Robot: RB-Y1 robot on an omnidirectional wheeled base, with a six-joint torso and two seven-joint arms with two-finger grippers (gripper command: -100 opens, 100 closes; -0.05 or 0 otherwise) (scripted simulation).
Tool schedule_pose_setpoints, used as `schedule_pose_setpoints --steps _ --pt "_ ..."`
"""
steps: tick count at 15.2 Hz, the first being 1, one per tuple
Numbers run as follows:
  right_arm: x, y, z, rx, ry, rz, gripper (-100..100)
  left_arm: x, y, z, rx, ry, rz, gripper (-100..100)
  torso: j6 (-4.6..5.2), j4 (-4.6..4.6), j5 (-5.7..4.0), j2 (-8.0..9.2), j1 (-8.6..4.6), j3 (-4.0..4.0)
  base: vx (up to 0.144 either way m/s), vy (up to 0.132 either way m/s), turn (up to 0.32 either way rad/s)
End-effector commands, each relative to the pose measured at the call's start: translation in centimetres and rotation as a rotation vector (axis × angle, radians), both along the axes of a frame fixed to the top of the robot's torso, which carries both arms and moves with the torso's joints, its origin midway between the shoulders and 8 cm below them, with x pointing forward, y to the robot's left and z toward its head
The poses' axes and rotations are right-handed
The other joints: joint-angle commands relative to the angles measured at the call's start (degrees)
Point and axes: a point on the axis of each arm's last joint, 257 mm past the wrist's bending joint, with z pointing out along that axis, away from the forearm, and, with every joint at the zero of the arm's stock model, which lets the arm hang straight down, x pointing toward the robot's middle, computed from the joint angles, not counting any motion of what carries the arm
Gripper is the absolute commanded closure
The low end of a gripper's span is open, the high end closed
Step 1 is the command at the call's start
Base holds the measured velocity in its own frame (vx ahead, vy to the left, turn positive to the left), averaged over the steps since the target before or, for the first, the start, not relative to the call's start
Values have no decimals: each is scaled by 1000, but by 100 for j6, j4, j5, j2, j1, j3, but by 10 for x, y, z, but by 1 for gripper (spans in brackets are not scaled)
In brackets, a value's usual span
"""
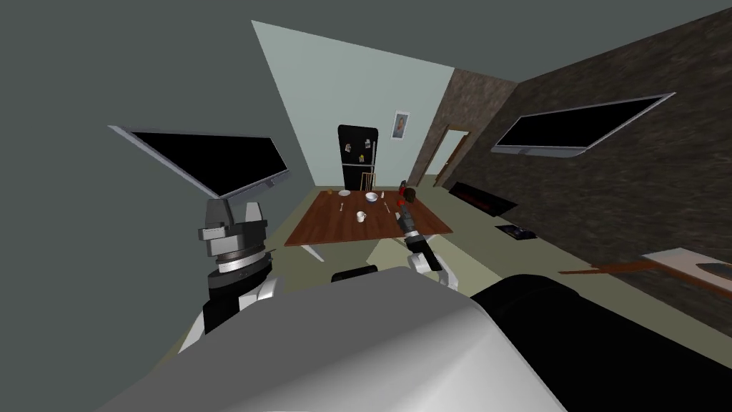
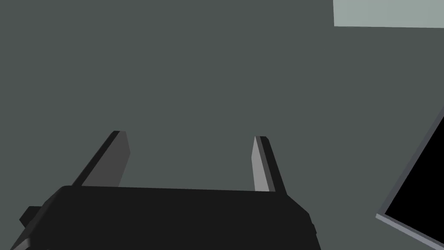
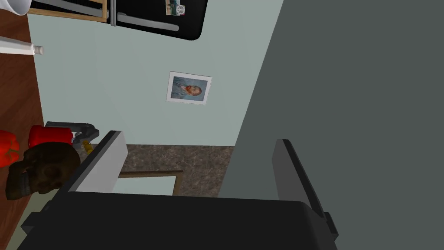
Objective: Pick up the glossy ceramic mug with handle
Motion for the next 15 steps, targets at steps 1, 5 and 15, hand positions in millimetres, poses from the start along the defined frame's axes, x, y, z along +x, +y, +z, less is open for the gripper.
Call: schedule_pose_setpoints --steps 1,5,15 --pt "2 -4 -12 -27 45 8 -100 0 0 0 0 0 0 0 0 0 0 0 0 0 -13 9 187" --pt "8 -18 -46 -82 162 16 -100 0 0 0 0 0 0 0 -1 -2 0 -6 2 -3 -9 12 207" --pt "14 -61 -113 -201 408 17 -100 0 0 0 0 0 0 0 -2 -4 1 -17 7 -10 7 21 209"
